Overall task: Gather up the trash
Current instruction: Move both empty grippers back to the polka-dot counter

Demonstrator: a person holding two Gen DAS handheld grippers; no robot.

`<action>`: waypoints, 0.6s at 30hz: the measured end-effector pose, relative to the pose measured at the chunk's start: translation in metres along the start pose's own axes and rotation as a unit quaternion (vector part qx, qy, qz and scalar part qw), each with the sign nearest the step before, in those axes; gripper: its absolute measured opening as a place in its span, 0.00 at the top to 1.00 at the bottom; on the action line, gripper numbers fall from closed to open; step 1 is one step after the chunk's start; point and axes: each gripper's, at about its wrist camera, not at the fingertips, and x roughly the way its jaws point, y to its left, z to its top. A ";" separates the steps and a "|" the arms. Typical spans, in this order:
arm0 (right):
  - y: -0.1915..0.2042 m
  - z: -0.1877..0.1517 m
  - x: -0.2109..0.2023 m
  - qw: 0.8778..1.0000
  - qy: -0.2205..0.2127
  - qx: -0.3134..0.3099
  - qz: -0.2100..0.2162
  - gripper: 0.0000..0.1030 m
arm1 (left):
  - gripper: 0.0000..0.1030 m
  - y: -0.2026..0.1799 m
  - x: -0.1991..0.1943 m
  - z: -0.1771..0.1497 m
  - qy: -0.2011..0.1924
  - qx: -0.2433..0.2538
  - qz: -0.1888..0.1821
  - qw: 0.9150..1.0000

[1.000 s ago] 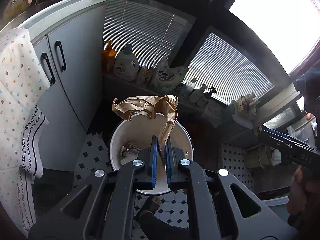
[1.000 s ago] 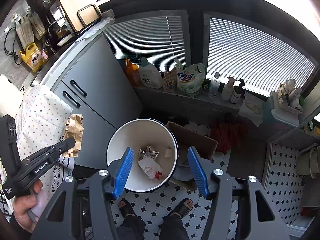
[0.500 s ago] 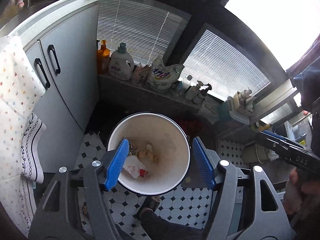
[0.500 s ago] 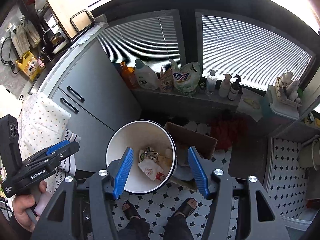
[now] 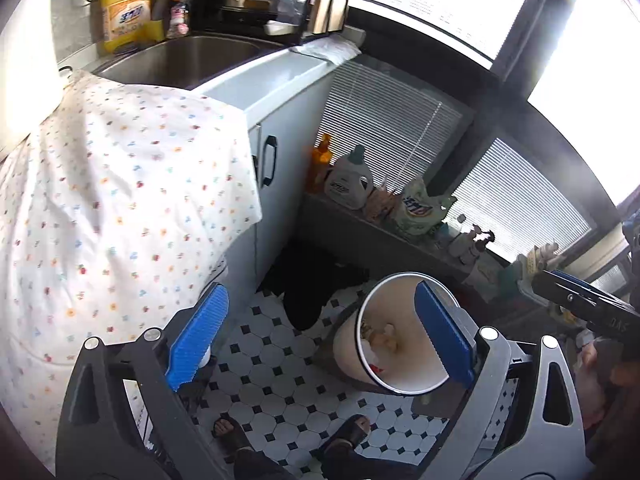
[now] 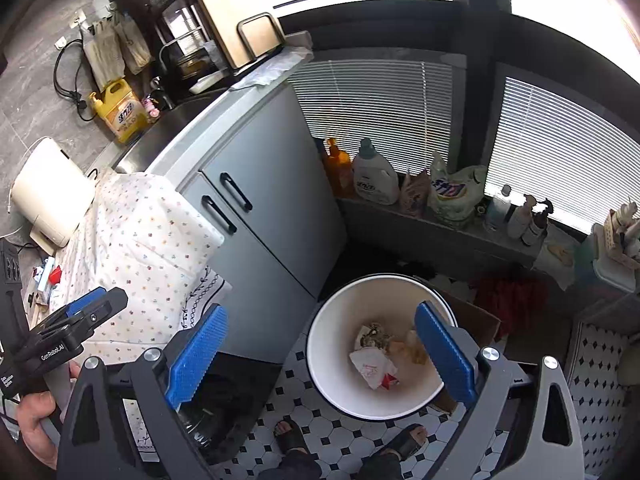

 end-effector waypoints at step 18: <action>0.193 -0.002 0.036 0.992 0.020 -0.099 0.078 0.08 | 0.09 0.194 -0.100 -0.024 -0.066 -0.125 0.100 0.985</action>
